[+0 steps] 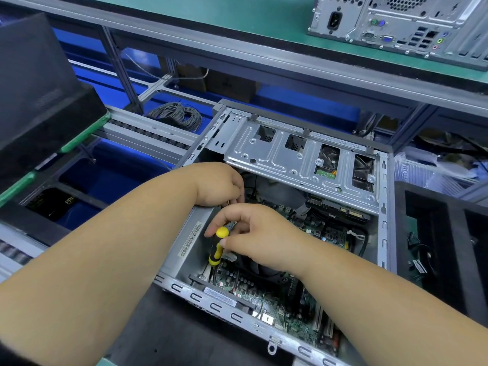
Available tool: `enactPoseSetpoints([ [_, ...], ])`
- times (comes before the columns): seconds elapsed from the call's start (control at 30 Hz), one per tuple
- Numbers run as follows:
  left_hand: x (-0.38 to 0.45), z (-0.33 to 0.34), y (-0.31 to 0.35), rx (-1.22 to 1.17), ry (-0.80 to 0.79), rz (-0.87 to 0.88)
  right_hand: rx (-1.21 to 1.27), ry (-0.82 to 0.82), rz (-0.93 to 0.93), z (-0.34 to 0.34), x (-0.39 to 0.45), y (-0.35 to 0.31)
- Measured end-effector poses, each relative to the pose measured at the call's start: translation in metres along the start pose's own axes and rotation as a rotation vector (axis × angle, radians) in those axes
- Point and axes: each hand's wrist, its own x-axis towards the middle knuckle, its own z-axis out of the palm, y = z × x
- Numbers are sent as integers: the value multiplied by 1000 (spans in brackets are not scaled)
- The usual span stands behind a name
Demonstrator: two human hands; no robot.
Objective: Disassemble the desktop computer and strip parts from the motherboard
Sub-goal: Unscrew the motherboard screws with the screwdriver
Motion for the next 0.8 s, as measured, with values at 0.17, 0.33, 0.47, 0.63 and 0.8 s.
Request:
enactPoseSetpoints([
  [0.17, 0, -1, 1, 43, 0, 12, -11, -8, -38, 5, 1, -1],
  [0.33, 0, 0, 0, 44, 1, 12, -129, 57, -19, 4, 1, 3],
  [0.47, 0, 0, -1, 27, -1, 2, -57, 7, -38, 1, 1, 0],
  [0.63, 1, 0, -1, 0, -6, 2, -76, -3, -30, 2, 0, 1],
  [0.8, 2, 1, -2, 32, 7, 9, -47, -3, -28, 4, 2, 0],
])
